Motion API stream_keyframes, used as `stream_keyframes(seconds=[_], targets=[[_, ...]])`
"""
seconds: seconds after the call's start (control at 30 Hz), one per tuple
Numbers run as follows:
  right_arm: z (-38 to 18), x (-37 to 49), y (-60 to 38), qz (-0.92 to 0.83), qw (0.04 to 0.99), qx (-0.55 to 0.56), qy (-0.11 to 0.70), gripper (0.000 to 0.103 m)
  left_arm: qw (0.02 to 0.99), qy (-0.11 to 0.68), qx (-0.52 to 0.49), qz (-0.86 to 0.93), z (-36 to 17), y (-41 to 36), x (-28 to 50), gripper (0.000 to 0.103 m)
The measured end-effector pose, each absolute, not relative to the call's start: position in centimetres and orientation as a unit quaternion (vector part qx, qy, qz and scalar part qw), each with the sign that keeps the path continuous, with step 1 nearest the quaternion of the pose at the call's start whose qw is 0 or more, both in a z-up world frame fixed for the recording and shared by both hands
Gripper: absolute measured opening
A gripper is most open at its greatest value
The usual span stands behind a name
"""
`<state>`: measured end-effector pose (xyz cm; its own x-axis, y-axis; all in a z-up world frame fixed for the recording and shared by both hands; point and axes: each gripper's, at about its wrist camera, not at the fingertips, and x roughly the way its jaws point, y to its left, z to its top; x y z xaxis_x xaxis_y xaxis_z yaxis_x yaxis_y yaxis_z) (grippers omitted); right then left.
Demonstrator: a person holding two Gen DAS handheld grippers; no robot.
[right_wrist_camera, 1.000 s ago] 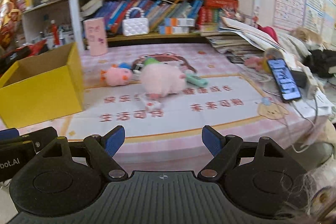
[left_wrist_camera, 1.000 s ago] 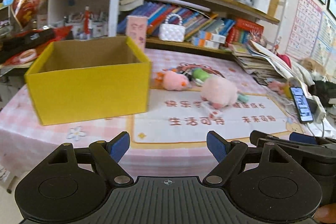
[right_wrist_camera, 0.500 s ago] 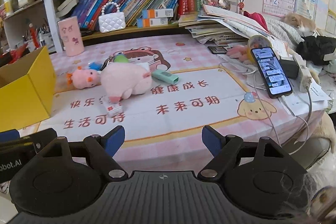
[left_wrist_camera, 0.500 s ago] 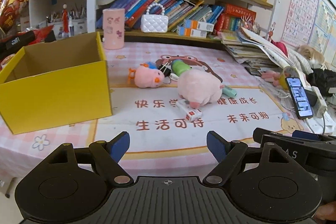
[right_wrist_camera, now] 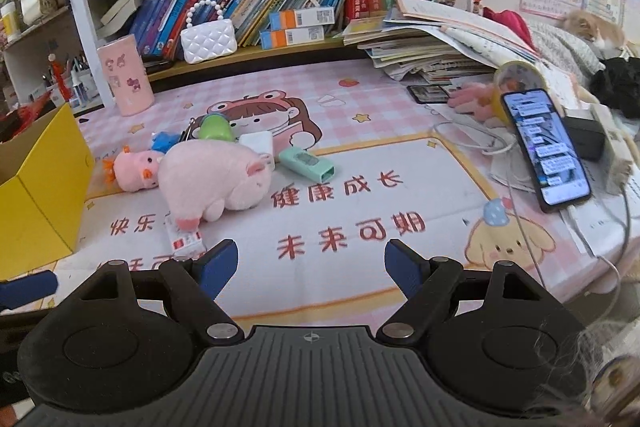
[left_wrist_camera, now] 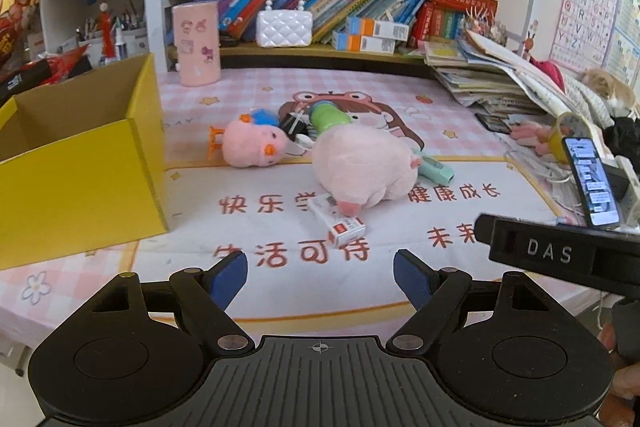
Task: Organize objects
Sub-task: 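Withdraw both tools from the box back toward the remaining toys, then grasp the small white box with the left tool while the right tool grasps the pink plush pig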
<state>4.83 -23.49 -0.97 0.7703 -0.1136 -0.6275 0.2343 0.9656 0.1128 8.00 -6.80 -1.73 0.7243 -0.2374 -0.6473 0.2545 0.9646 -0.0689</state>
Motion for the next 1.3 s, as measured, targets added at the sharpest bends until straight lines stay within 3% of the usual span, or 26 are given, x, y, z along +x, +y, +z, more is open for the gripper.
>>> stream_keyframes(seconds=[0.43,0.63,0.67,0.77,0.9,1.07,1.3], targets=[[-0.5,11.0,-26.8,-0.052,0.939,0.094,0.328,0.079,0.925,0.366,0.046,-0.091,-5.2,-12.3,14.8,0.073],[-0.3,13.0,-27.0,-0.028,0.941,0.080,0.327,0.083,0.913,0.401,0.029,-0.074,-6.7,-13.1,17.1,0.053],[-0.3,13.3,-27.1,-0.023,0.941,0.078,0.328,0.084,0.915,0.396,0.037,-0.073,-6.7,-13.1,17.0,0.043],[-0.5,14.3,-27.0,-0.009,0.938,0.079,0.337,0.086,0.914,0.395,0.037,-0.080,-6.4,-12.2,17.0,0.029],[-0.9,16.1,-26.6,0.016,0.930,0.096,0.355,0.089,0.913,0.403,0.024,-0.053,-6.2,-9.5,16.1,0.029],[-1.3,18.2,-24.3,0.079,0.924,0.092,0.364,0.103,0.914,0.405,-0.009,-0.004,-5.5,-5.7,14.3,0.029],[-2.8,20.6,-19.9,0.121,0.919,0.006,0.374,0.103,0.921,0.389,-0.038,0.013,-3.5,-3.4,12.7,0.029]])
